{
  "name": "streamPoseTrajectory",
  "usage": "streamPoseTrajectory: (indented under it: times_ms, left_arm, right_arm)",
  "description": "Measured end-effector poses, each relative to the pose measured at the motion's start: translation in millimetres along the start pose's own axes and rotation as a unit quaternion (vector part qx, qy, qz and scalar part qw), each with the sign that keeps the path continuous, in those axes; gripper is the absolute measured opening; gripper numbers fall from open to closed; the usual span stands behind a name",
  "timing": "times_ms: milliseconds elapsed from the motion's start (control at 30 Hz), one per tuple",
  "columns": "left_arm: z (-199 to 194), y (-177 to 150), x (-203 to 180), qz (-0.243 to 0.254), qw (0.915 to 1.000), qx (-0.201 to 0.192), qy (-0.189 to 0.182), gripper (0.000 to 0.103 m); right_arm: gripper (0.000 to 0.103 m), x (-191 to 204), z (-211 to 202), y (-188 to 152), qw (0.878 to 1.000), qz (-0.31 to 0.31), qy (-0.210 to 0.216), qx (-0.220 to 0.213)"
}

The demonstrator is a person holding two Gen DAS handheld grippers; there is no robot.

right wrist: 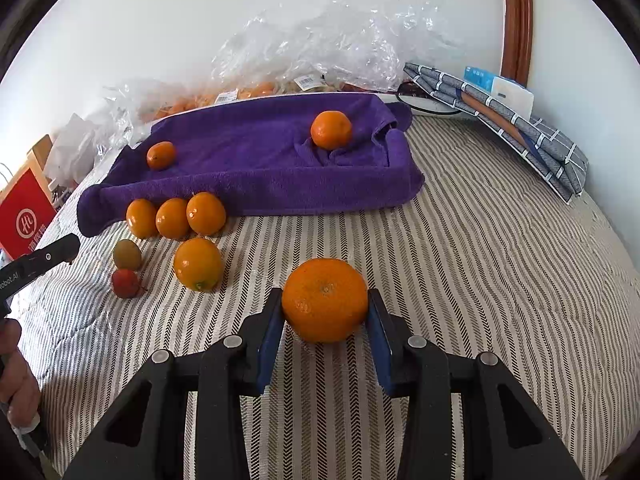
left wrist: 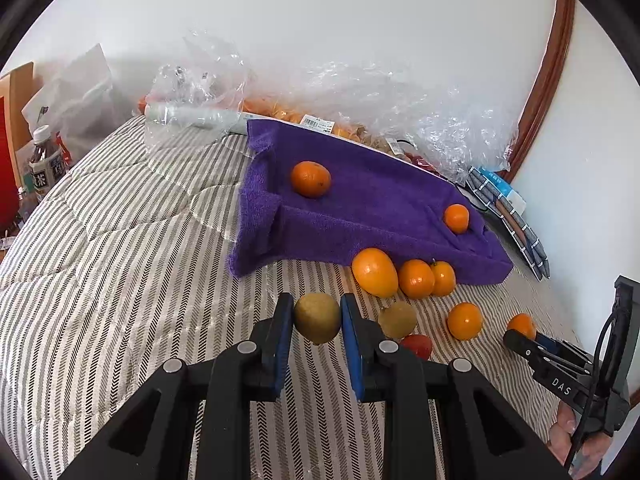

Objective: Organize fruits
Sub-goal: 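Lower the orange and yellow-green fruit onto the purple towel and open both grippers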

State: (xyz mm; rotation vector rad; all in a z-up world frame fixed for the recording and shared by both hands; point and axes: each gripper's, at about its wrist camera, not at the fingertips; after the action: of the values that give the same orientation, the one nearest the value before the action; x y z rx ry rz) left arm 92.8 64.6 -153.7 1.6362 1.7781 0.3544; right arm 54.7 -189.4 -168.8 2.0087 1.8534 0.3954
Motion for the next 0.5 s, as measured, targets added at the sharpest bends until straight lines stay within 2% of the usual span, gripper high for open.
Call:
streamPoseTrajectory:
  times_ms: [267,433,500]
  left_arm:
    - [-3,0,4,-0.006,0.9999,-0.007,0.009,0.023]
    - [-3,4,20,-0.058,0.9976,0.026,-0.029,0.023]
    - [-12,8,19,-0.049,0.9988,0.007,-0.009,0.023]
  right_arm:
    - [0.040,-5,-2,0,1.000,0.013,0.005,-0.005]
    - [0.040,-7,-4,3,1.000,0.020,0.009,-0.006]
    - [0.040,-7,-7,7,1.000,0.022,-0.002,-0.017]
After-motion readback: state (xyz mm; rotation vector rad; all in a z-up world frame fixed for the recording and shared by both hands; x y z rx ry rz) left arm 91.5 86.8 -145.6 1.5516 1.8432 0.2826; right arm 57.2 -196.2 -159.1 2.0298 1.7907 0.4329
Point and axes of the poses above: each gripper's, at about its wrist camera, not at the fingertips, and z roughly the way its jaws point, x to its left, y to its top, and after that the axes turned 9 degrees about x, right-handed
